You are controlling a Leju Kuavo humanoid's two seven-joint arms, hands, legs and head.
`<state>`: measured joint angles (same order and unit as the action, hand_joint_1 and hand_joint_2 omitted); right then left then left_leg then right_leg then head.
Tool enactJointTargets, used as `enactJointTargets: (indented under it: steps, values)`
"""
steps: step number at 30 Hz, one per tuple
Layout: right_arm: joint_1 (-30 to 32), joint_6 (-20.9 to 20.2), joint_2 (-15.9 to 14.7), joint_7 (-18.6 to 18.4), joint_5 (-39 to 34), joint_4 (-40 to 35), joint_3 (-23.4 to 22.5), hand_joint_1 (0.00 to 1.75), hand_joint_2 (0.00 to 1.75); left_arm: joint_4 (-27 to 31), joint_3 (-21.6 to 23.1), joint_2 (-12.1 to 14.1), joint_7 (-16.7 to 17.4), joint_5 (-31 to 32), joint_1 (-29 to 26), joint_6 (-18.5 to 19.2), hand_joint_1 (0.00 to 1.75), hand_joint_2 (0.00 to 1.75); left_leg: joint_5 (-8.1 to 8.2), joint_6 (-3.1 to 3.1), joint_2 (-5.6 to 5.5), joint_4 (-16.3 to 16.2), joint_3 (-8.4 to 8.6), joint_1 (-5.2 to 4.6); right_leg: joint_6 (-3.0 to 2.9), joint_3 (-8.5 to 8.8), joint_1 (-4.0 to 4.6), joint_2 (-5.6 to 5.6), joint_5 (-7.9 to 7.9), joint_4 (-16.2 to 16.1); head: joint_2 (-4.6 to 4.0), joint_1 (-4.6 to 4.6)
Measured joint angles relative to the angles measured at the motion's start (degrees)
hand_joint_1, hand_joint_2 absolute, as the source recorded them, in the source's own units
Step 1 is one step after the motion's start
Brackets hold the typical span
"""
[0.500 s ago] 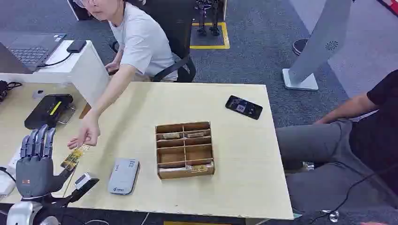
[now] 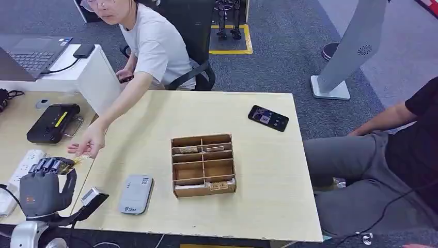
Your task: Pass the card to the sensor for recognition and then transmit it.
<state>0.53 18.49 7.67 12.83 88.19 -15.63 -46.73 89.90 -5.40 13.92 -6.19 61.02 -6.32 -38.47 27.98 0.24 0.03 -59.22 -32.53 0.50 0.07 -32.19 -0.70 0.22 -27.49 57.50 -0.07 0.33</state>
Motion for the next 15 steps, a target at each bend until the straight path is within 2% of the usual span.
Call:
enactJointTargets:
  steps: [1, 2, 3, 4, 6, 10, 14, 15]
  values:
    - [0.0, 0.0, 0.1, 0.0, 0.0, 0.0, 0.0, 0.00, 0.00, 0.0, 0.0, 0.0, 0.0, 0.0, 0.1, -0.1, 1.62, 1.75, 0.00, 0.00, 0.00, 0.0, 0.00, 0.00, 0.00, 0.00, 0.00, 0.00, 0.00, 0.0, 0.00, 0.00]
    - [0.1, 0.0, 0.1, 0.0, 0.0, -0.1, 0.1, 0.00, 0.00, 0.0, 0.0, 0.0, 0.0, 0.0, 0.2, -0.1, 1.12, 1.75, 0.00, 0.00, 0.00, 0.0, 0.00, 0.00, 0.00, 0.00, 0.00, 0.00, 0.00, 0.0, 0.00, 0.00]
    - [0.1, 0.0, 0.2, 0.0, 0.0, -0.2, 0.2, 0.00, 0.00, 0.0, 0.0, 0.0, 0.0, 0.0, 0.2, -0.2, 1.52, 1.75, 0.00, 0.00, 0.00, 0.0, 0.00, 0.00, 0.00, 0.00, 0.00, 0.00, 0.00, 0.0, 0.00, 0.00]
    - [0.2, 0.0, 0.2, -0.2, 0.0, -0.4, 0.3, 0.00, 0.00, 0.0, 0.0, 0.0, -0.2, -0.2, 0.2, -0.2, 1.50, 1.75, 0.00, 0.00, 0.00, 0.0, 0.00, 0.00, 0.00, 0.00, 0.00, 0.00, 0.00, 0.0, 0.00, 0.00]
    - [0.3, -0.1, 0.2, -0.4, -0.2, -0.6, 0.4, 0.00, 0.00, 0.0, 0.0, 0.0, -0.5, -0.7, 0.2, -0.3, 1.75, 1.75, 0.00, 0.00, 0.00, 0.0, 0.00, 0.00, 0.00, 0.00, 0.00, 0.00, 0.00, 0.0, 0.00, 0.00]
    - [0.6, -0.4, 0.3, -0.5, -0.3, -1.2, 1.0, 0.00, 0.00, 0.0, 0.0, 0.1, -3.0, -1.7, 0.2, -0.6, 1.75, 1.75, 0.00, 0.00, 0.00, 0.0, -0.01, 0.00, 0.01, 0.00, 0.00, 0.00, 0.00, 0.0, 0.00, 0.00]
    - [0.6, -0.4, 0.3, -0.1, -0.7, -1.4, 1.2, 0.00, 0.00, 0.1, 0.0, -0.1, -9.3, -9.2, 0.2, -1.0, 1.75, 1.75, 0.00, 0.00, 0.00, 0.0, -0.01, 0.00, 0.00, 0.01, 0.00, 0.00, 0.01, 0.0, 0.00, 0.00]
    - [0.6, -0.4, 0.3, -0.1, -0.7, -1.5, 1.2, 0.00, 0.00, 0.2, 0.0, -0.2, -9.7, -10.1, 0.2, -1.0, 1.75, 1.75, 0.00, 0.00, 0.00, 0.0, -0.01, 0.00, 0.00, 0.01, 0.00, -0.01, 0.01, 0.0, 0.00, 0.00]
